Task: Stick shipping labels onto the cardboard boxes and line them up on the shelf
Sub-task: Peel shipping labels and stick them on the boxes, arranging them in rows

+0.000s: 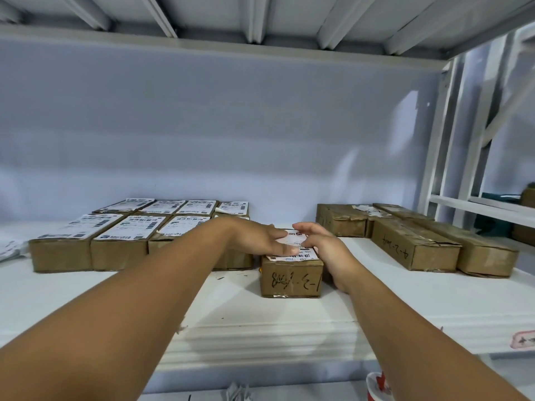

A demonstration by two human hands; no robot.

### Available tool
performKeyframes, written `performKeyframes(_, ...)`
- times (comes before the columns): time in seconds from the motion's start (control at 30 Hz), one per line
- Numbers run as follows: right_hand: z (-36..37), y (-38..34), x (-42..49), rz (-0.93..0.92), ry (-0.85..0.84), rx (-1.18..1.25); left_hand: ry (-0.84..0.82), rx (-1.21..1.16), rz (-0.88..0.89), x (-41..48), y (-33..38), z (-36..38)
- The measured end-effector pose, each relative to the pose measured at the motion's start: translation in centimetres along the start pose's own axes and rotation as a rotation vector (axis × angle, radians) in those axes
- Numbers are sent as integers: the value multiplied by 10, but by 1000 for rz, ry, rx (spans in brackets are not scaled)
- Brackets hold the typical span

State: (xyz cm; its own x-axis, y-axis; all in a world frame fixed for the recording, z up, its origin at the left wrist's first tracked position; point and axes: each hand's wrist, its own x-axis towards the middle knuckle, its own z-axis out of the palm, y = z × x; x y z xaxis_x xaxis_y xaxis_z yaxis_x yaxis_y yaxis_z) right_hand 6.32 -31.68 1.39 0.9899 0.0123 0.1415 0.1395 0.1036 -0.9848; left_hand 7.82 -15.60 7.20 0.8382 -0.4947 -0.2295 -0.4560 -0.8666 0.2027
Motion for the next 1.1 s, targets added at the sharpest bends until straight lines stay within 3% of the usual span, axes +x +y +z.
performKeyframes(0.2, -1, 1, 2, -2, -9, 18, 49, 68, 69, 4, -9, 12)
performKeyframes(0.4, -18, -2, -2, 11, -174, -212, 66, 42, 62, 5, -11, 14)
performKeyframes(0.6, -31, -5, -6, 56, -366, -257, 22, 54, 29, 3, -11, 13)
performKeyframes(0.77, -31, -6, -8, 40, -417, -263, 61, 90, 60, 0, -12, 14)
performKeyframes(0.93, -30, -6, -8, 23, -433, -348, 297, 110, 145, 5, -21, 26)
performKeyframes(1.1, -29, -5, 4, 111, -376, -354, 849, 65, 160, 3, -36, 41)
